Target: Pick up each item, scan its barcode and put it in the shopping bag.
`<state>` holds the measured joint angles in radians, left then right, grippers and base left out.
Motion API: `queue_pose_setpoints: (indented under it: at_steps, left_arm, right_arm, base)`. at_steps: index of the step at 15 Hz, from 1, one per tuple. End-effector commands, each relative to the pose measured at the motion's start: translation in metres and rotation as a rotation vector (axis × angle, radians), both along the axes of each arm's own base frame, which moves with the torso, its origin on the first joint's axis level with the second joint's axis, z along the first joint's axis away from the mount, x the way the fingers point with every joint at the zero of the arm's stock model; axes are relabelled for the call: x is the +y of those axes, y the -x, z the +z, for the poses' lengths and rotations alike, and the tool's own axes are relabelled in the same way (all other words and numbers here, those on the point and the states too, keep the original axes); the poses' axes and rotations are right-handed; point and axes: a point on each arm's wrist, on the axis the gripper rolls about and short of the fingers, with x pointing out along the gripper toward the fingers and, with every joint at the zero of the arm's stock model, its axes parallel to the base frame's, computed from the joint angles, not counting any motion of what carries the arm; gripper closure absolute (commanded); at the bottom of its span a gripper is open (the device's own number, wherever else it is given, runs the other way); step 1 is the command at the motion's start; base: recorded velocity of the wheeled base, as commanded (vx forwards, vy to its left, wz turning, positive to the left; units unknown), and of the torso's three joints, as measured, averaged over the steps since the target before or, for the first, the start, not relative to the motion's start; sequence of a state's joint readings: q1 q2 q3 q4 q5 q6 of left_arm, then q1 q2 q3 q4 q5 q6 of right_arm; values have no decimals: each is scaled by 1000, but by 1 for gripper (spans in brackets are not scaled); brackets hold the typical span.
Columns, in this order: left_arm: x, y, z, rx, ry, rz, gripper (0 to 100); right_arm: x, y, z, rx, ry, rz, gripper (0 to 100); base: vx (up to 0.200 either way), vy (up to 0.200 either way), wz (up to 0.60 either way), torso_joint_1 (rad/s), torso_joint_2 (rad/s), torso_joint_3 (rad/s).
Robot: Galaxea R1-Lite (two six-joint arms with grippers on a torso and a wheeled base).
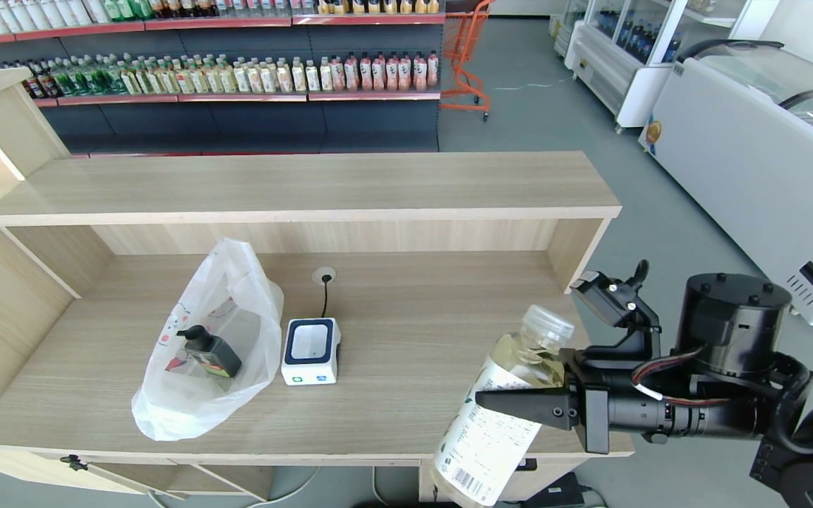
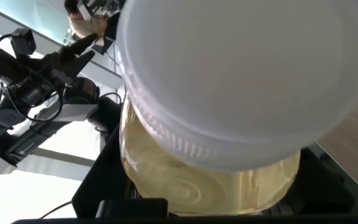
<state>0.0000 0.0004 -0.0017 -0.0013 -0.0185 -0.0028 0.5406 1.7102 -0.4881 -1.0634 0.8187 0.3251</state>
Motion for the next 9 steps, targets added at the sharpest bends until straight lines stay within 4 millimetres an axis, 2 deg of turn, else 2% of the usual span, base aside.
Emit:
queue_pose_setpoints:
  at_steps: [1,9]
  left_arm:
    - [0,0,0,-1,0,0,0]
    - [0,0,0,-1,0,0,0]
  right_arm:
    - [1,1,0,-2,-1,4,100]
    - [2,3,2,-10,0,-21,100]
  base:
    - [0,0,0,0,0,0]
    - [0,0,0,0,0,0]
